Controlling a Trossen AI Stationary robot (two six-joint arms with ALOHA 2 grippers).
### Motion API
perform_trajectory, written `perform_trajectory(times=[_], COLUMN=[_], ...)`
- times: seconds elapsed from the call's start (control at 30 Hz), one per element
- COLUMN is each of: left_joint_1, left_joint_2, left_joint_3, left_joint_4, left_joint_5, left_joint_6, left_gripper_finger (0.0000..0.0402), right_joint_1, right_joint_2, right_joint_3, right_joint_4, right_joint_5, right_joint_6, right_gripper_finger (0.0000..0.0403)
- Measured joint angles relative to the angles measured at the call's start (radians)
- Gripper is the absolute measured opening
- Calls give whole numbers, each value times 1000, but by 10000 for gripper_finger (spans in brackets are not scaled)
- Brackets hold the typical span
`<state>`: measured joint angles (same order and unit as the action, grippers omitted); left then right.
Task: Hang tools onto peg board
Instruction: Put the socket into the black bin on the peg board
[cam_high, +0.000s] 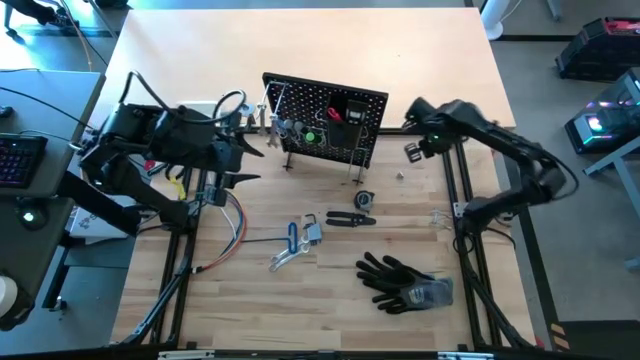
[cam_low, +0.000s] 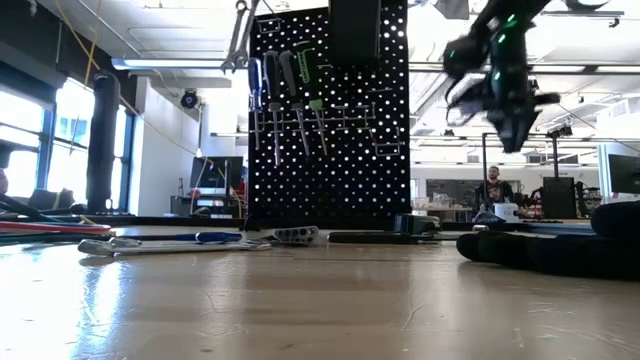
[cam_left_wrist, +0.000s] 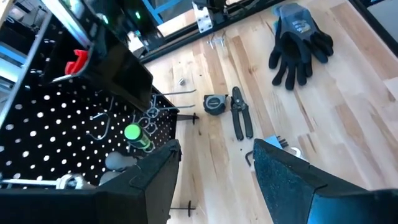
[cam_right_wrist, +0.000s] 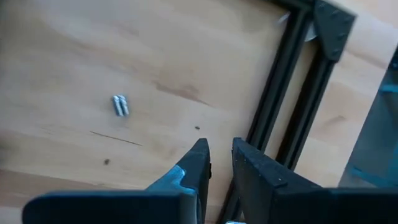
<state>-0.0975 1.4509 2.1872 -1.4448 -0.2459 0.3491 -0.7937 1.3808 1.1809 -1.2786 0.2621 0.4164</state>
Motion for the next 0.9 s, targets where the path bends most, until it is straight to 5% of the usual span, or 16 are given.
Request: perform_trajectory(times=[0.4, 0.57, 0.9], left_joint_1=[0, 0, -3], left_joint_2=[68, 68, 100], left_joint_3=[0, 0, -77], left_joint_4=[2, 36, 48], left_joint_5=[6, 87, 200], left_joint_6=[12, 4, -7], left_gripper_finger=[197, 197, 197], right_joint_1=[180, 322, 703], right_joint_2=[-388, -509, -537], right_joint_3=[0, 0, 1], right_joint_4=[42, 132, 270], right_joint_5=[-10, -35, -36], right_joint_6=[129, 134, 154], right_gripper_finger=[61, 61, 61])
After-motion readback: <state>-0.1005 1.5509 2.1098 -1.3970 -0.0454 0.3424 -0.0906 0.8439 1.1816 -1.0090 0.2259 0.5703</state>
